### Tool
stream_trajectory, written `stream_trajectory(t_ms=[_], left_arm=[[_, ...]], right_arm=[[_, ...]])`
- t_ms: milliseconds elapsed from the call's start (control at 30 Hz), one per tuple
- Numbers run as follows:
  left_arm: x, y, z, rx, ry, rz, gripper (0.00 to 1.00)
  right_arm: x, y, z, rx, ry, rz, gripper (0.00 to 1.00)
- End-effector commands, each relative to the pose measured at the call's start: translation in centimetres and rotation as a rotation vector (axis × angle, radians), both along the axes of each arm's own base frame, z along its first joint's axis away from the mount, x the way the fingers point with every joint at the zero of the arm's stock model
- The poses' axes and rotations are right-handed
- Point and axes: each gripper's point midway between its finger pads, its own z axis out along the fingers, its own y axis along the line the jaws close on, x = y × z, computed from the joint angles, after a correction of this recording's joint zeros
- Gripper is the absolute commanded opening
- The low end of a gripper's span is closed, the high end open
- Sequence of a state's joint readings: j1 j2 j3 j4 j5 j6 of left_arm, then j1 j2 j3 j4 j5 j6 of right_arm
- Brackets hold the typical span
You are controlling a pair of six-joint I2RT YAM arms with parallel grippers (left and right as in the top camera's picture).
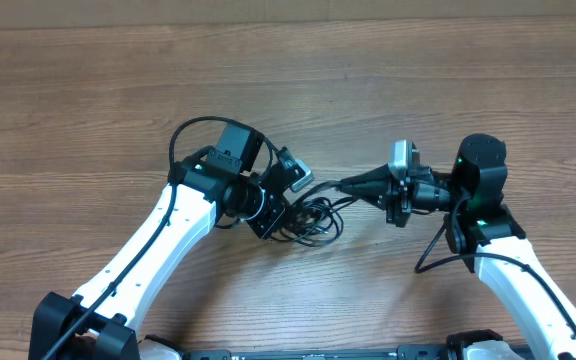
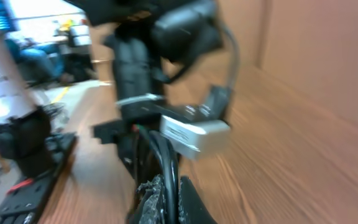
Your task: Untangle cables
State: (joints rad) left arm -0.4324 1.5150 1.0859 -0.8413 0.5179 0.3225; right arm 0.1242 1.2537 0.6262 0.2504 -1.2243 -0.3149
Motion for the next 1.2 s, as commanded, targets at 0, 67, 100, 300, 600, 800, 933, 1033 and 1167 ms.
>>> stream_trajectory(t_ms=[0,67,100,300,600,800,933,1033,1167], left_arm=[[0.4,1.0,-0.9,0.059,0.021,0.07,0.04],[0.5,1.2,-0.9,0.061,0.021,0.078,0.04],[0.6,1.3,-0.9,0.063,0.024,0.084,0.04],[0.8,2.2,-1.3,0.101,0.024,0.111,0.04],[1.2,3.0,-1.6,0.141,0.025,0.16,0.04],[1.7,3.9,-1.8,0.165,0.027,0.21,0.04],[1.8,4.0,-1.8,0.166,0.027,0.211,0.04],[1.8,4.0,-1.8,0.166,0.027,0.211,0.04],[1.8,4.0,-1.8,0.166,0.027,0.211,0.04]], right_arm=[[2.5,-1.3,0.0,-0.044,-0.004,-0.156,0.04],[3.3,-1.9,-0.8,-0.068,0.025,-0.214,0.04],[3.6,-2.1,-1.1,-0.078,0.037,-0.237,0.04],[4.9,-3.2,-2.7,-0.136,0.091,-0.351,0.04],[7.6,-7.0,-6.3,-0.284,0.189,-0.64,0.04],[8.5,-10.2,-8.5,-0.404,0.236,-0.827,0.04],[8.5,-11.0,-9.0,-0.435,0.249,-0.866,0.04],[8.5,-11.2,-9.1,-0.441,0.251,-0.875,0.04],[8.7,-11.5,-9.2,-0.44,0.265,-0.904,0.04]])
